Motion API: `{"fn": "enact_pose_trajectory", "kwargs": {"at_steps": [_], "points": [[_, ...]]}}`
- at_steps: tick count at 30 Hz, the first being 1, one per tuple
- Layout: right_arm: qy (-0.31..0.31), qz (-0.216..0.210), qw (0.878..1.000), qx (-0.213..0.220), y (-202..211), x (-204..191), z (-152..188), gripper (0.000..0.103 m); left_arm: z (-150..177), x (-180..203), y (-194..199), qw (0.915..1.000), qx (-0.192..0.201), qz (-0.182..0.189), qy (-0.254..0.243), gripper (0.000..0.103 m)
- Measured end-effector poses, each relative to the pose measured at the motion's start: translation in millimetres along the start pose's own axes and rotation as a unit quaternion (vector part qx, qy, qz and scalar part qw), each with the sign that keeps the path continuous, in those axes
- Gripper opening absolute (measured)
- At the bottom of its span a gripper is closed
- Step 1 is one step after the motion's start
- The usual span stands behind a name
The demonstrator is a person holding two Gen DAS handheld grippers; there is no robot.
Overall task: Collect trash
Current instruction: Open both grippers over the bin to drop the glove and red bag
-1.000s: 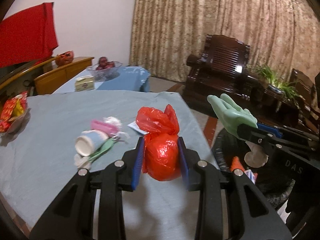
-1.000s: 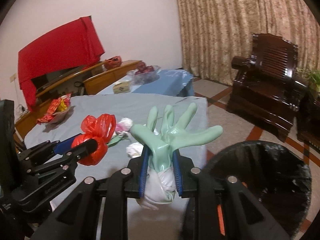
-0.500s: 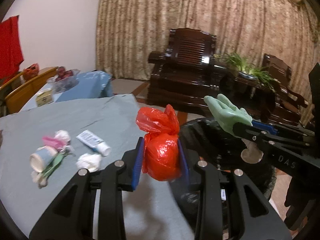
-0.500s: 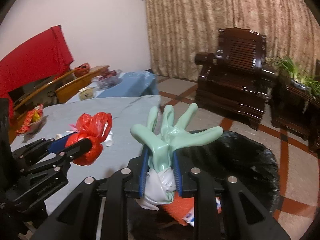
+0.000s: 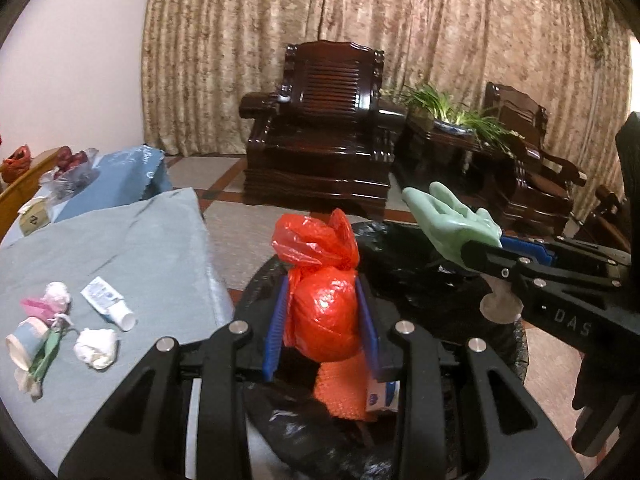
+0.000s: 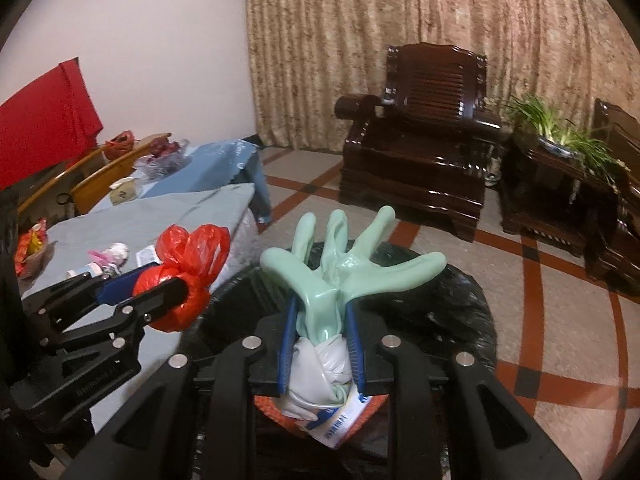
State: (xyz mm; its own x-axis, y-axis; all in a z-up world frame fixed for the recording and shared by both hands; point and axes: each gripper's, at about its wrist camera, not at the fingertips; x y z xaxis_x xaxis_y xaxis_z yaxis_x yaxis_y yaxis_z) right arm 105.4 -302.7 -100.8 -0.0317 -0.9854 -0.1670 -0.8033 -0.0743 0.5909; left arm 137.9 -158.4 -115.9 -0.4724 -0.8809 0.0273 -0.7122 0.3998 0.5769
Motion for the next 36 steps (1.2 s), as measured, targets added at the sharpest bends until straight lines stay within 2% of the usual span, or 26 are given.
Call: {"fn": "enact_pose_trajectory", "kwargs": {"at_steps": [4,6,8,12,14,15,16,22,27,36], "points": [[-0.005,0.010,1.000,-0.005,-1.5,10.6,4.8,0.025,-0.7,6.2,-12.6,0.9999,-0.008,0.013,-0.004,0.034],[-0.008,0.016,1.000,-0.009,-3.2,13.9,6.7,0.030,-0.9,6.7,-16.5,0.9998,-0.010,0.019,-0.003,0.038],[-0.012,0.025,1.000,-0.010,-4.0,16.0,8.1,0.035,-0.7,5.5,-19.2,0.9995,-0.013,0.029,0.002,0.052],[-0.025,0.039,0.999,-0.009,-3.5,25.9,11.2,0.059,-1.5,-4.1,-15.2,0.9992,-0.007,0.033,0.021,0.071],[-0.026,0.046,0.999,-0.005,-1.7,29.7,11.7,0.077,-2.8,-11.8,-11.2,0.9992,0.000,0.027,0.029,0.080],[-0.029,0.050,0.998,-0.003,-0.7,30.4,11.5,0.090,-3.2,-16.6,-8.6,0.9992,0.002,0.023,0.032,0.082],[-0.032,0.052,0.998,-0.001,0.6,31.8,10.8,0.095,-3.5,-22.0,-5.8,0.9993,0.004,0.017,0.034,0.086],[-0.025,0.046,0.999,0.010,3.8,20.4,6.1,0.097,-0.8,-57.0,18.5,0.9977,0.018,-0.034,0.055,0.092],[-0.003,0.026,1.000,0.015,2.1,1.1,1.9,0.097,3.3,-85.1,41.8,0.9940,0.027,-0.078,0.072,0.093],[0.032,-0.021,0.999,0.016,-12.2,-60.9,-8.4,0.097,21.5,-138.5,82.9,0.9845,0.025,-0.147,0.093,0.093]]}}
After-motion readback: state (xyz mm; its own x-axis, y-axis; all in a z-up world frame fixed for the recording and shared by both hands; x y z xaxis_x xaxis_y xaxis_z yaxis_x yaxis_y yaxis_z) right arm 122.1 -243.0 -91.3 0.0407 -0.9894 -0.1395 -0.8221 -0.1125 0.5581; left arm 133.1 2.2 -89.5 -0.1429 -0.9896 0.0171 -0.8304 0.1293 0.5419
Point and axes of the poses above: each gripper's, at about its wrist camera, not at the fingertips, and y roughly against the way its jaws point, x to its right, z to its underside, and after that the axes turned 4 degrees about -z, right-handed
